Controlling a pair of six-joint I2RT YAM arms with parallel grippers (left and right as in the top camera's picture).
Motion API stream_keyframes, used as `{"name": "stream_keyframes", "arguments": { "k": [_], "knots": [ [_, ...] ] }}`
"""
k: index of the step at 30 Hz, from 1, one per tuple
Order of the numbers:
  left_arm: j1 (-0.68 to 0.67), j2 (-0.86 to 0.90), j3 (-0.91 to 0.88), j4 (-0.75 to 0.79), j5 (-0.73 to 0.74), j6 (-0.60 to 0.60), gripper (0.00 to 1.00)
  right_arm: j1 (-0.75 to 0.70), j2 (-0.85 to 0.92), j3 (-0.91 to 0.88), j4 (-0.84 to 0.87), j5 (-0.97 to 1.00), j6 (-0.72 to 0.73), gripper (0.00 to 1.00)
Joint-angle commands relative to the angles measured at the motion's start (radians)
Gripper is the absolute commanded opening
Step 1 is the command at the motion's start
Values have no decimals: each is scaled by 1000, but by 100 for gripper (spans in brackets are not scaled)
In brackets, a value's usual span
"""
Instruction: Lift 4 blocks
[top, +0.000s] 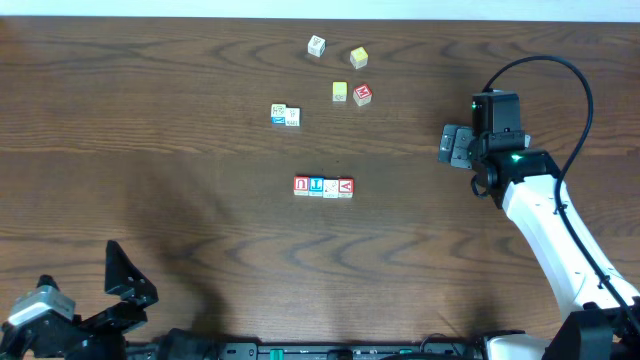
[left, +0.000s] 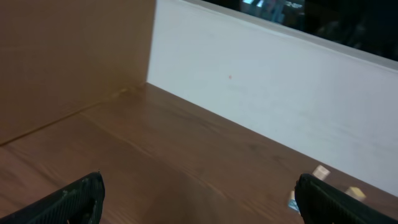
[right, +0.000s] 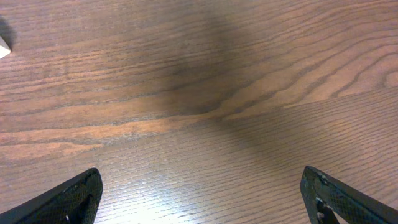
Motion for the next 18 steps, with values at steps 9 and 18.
{"name": "stream_keyframes", "arguments": {
  "k": [9, 18],
  "knots": [
    [2, -3, 17, 23, 48, 8, 98, -2, -4, 7, -1, 10, -6, 99],
    [2, -2, 16, 35, 56, 91, 98, -2, -4, 7, -1, 10, -6, 99]
  ]
}}
